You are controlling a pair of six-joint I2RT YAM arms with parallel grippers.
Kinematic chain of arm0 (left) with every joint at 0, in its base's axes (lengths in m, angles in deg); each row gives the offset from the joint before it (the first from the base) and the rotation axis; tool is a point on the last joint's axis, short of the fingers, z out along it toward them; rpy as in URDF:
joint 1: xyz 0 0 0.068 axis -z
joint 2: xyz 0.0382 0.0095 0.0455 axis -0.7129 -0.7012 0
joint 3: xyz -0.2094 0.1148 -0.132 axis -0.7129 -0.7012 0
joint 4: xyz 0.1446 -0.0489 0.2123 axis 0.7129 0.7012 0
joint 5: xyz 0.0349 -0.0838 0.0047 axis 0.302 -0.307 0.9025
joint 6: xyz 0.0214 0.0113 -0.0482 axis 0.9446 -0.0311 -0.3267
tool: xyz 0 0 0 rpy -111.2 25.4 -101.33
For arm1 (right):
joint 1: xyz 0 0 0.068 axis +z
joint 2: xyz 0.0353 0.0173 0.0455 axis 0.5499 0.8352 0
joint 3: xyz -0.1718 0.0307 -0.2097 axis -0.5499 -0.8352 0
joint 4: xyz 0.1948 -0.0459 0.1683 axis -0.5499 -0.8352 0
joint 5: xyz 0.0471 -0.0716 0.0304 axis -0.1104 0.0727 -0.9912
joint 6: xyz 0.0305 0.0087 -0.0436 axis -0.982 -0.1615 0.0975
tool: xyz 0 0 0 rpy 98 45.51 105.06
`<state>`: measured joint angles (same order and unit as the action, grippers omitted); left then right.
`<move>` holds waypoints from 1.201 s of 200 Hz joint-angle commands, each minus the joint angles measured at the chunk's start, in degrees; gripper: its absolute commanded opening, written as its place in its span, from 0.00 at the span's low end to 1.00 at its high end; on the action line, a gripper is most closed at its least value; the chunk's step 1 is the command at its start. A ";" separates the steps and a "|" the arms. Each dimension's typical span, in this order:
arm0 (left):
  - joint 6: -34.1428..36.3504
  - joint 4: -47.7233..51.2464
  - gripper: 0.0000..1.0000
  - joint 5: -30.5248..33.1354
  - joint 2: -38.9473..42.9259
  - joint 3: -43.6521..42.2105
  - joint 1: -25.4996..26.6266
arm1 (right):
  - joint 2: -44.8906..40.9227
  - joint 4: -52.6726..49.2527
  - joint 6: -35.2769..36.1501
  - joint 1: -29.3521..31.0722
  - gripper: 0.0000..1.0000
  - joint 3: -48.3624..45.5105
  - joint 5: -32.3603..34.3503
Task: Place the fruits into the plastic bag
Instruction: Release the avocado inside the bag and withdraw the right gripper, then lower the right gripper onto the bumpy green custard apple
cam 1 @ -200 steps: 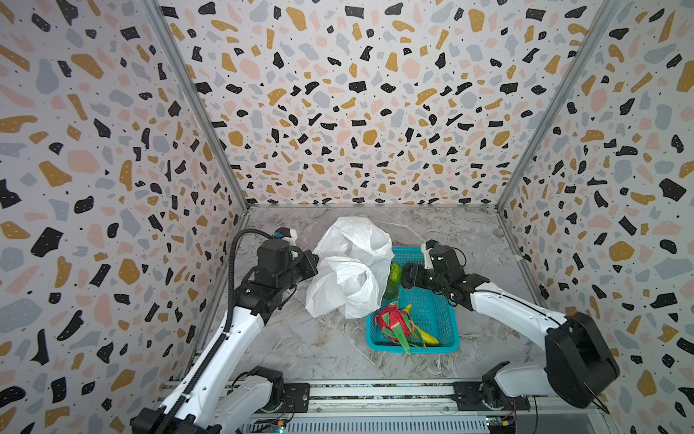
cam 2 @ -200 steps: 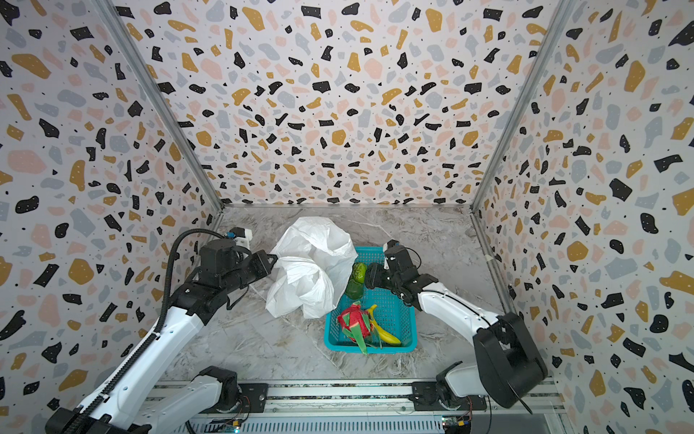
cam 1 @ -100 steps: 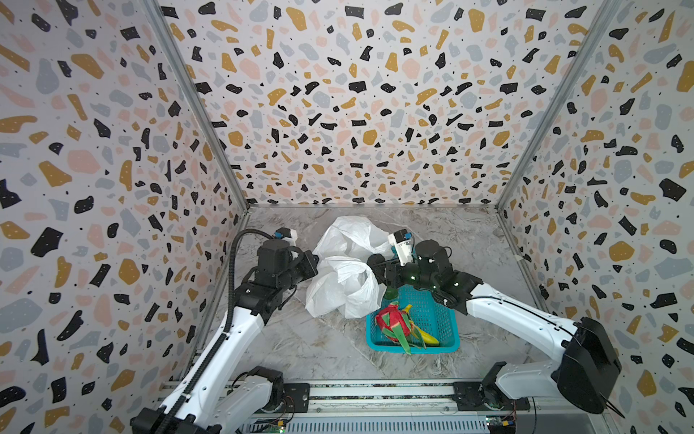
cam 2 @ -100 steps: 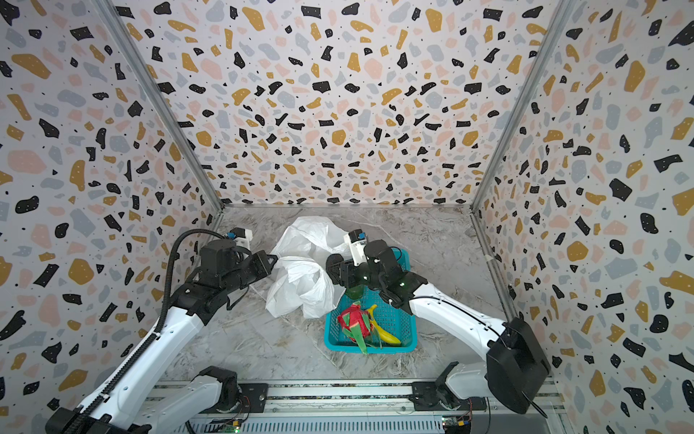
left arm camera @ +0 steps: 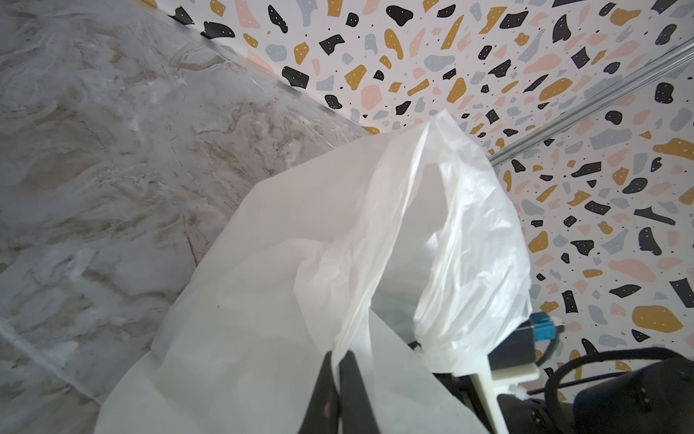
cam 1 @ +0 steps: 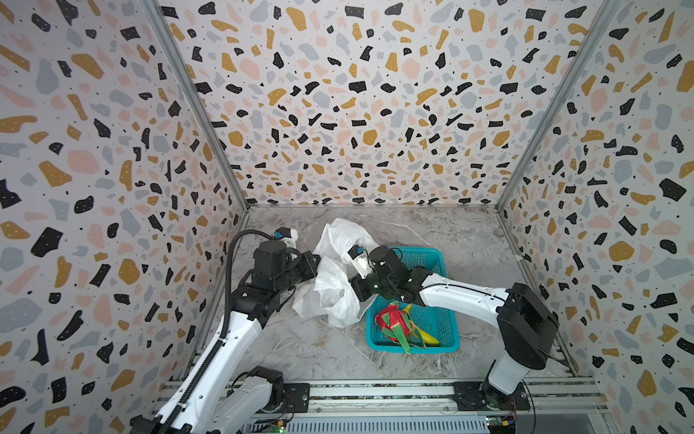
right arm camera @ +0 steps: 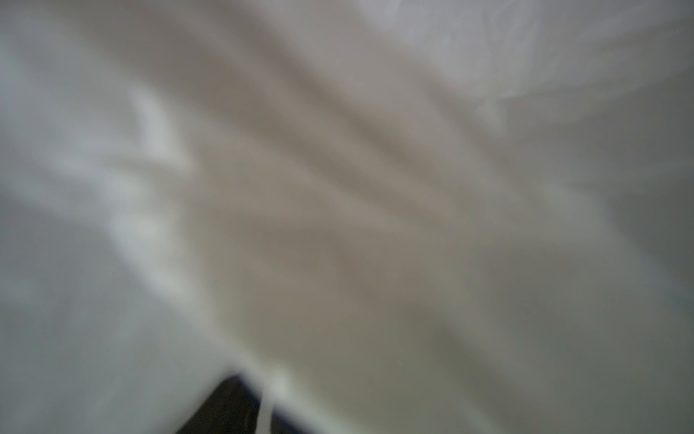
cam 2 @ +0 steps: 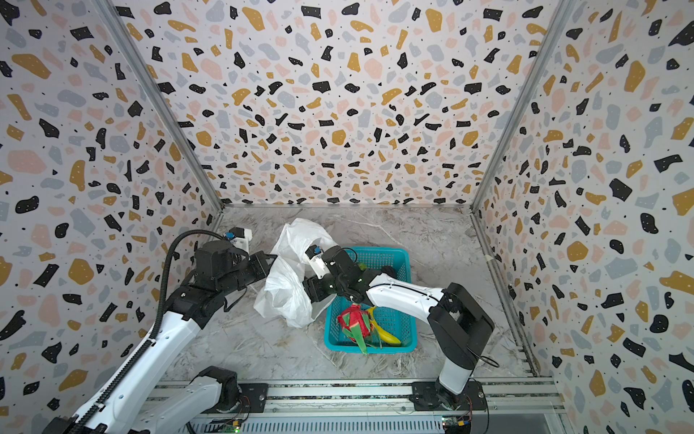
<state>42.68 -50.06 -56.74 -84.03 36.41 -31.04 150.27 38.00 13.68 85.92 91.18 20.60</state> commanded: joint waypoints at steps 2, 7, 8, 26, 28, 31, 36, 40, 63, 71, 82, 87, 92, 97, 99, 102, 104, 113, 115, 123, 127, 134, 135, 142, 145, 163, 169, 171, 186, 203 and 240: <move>0.34 -2.36 0.00 -1.02 0.78 0.30 0.07 | -2.27 -2.48 0.78 -0.17 0.75 2.25 2.63; 0.27 -2.32 0.00 -0.99 0.69 0.36 0.00 | -2.63 -3.12 0.99 -0.24 0.76 2.25 3.94; 0.26 -2.31 0.00 -0.94 0.69 0.37 0.03 | -2.73 -3.20 1.10 -0.25 0.76 2.25 4.19; 0.18 -2.22 0.00 -0.58 0.66 0.53 0.03 | -4.07 -5.51 1.57 -0.81 0.78 2.25 8.73; 0.15 -2.17 0.00 -0.46 0.66 0.55 0.01 | -4.20 -5.78 1.57 -0.93 0.78 2.25 9.14; 0.08 -2.14 0.00 -0.44 0.68 0.54 0.01 | -4.31 -6.23 1.58 -1.12 0.78 2.25 9.72; 0.08 -2.09 0.00 -0.28 0.52 0.56 -0.02 | -4.56 -6.98 1.46 -1.50 0.78 2.29 10.54; 0.00 -2.08 0.00 -0.27 0.55 0.56 0.04 | -4.80 -7.64 1.35 -1.92 0.78 2.27 11.15; -0.10 -1.76 0.00 0.26 0.41 0.56 0.05 | -6.61 -10.60 0.15 -4.99 0.78 1.42 15.17; -0.11 -1.78 0.00 0.31 0.36 0.49 0.02 | -7.50 -11.55 -0.29 -6.42 0.78 0.83 16.62; -0.21 -1.86 0.00 0.15 0.35 0.47 0.00 | -9.11 -12.59 -0.76 -8.64 0.78 0.13 18.47; -0.11 -1.96 0.00 0.09 0.41 0.43 0.01 | -9.88 -12.95 -0.81 -9.71 0.78 -0.31 19.02; -0.11 -2.04 0.00 -0.05 0.37 0.47 -0.04 | -10.66 -13.11 -0.94 -10.78 0.78 -0.80 19.45; -0.10 -2.17 0.00 -0.17 0.34 0.43 0.05 | -11.36 -13.24 -0.89 -11.84 0.78 -1.22 19.63; -0.10 -2.21 0.00 -0.22 0.34 0.40 -0.01 | -11.69 -13.27 -0.96 -12.34 0.78 -1.41 19.65; -0.12 -2.24 0.00 -0.31 0.38 0.39 0.06 | -12.09 -13.24 -0.90 -12.95 0.78 -1.57 19.54; -0.11 -2.35 0.00 -0.39 0.35 0.39 0.02 | -12.40 -13.27 -0.89 -13.28 0.78 -1.76 19.49; 0.06 -2.59 0.00 -0.75 0.31 0.32 -0.02 | -13.45 -13.14 -0.30 -14.88 0.78 -2.20 18.39; 0.07 -2.66 0.00 -0.87 0.33 0.30 -0.02 | -13.64 -13.14 -0.13 -15.23 0.78 -2.27 18.08; 0.19 -3.00 0.00 -1.32 0.23 0.21 -0.01 | -14.38 -13.07 1.05 -16.22 0.78 -2.32 16.50; 0.25 -3.09 0.00 -1.62 0.18 0.14 0.01 | -14.79 -13.01 1.81 -16.56 0.78 -2.32 15.50; 0.42 -3.38 0.00 -2.15 0.10 0.12 0.00 | -15.36 -12.86 3.34 -16.81 0.78 -2.32 13.54; 0.42 -3.41 0.00 -2.22 0.09 0.08 0.03 | -15.43 -12.82 3.59 -16.84 0.78 -2.32 13.25; 0.51 -3.63 0.00 -2.75 0.10 -0.03 -0.02 | -16.02 -12.93 5.02 -16.86 0.78 -2.32 11.52; 0.57 -3.76 0.00 -2.81 0.11 -0.06 -0.01 | -16.32 -12.91 5.56 -16.86 0.78 -2.39 10.80; 0.69 -3.80 0.00 -2.73 0.16 -0.13 0.06 | -18.24 -12.96 6.76 -16.86 0.78 -3.68 7.20; 0.69 -3.80 0.00 -2.73 0.16 -0.15 -0.02 | -19.02 -12.89 6.67 -16.81 0.78 -4.47 6.85; 0.69 -3.80 0.00 -2.67 0.16 -0.14 0.02 | -19.25 -12.92 6.56 -16.86 0.78 -4.77 6.82; 0.71 -3.80 0.00 -2.38 0.02 -0.19 0.04 | -21.84 -12.16 5.50 -16.79 0.78 -7.63 7.61; 0.60 -3.75 0.00 -2.04 -0.15 -0.23 -0.01 | -25.49 -10.02 3.69 -17.00 0.78 -11.97 9.73; 0.60 -3.67 0.00 -1.27 -0.45 -0.54 -0.01 | -33.31 -4.64 -0.58 -19.47 0.78 -20.67 11.22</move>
<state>42.63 -51.37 -58.23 -84.40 36.41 -31.04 121.85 28.69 16.20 67.95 73.71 30.55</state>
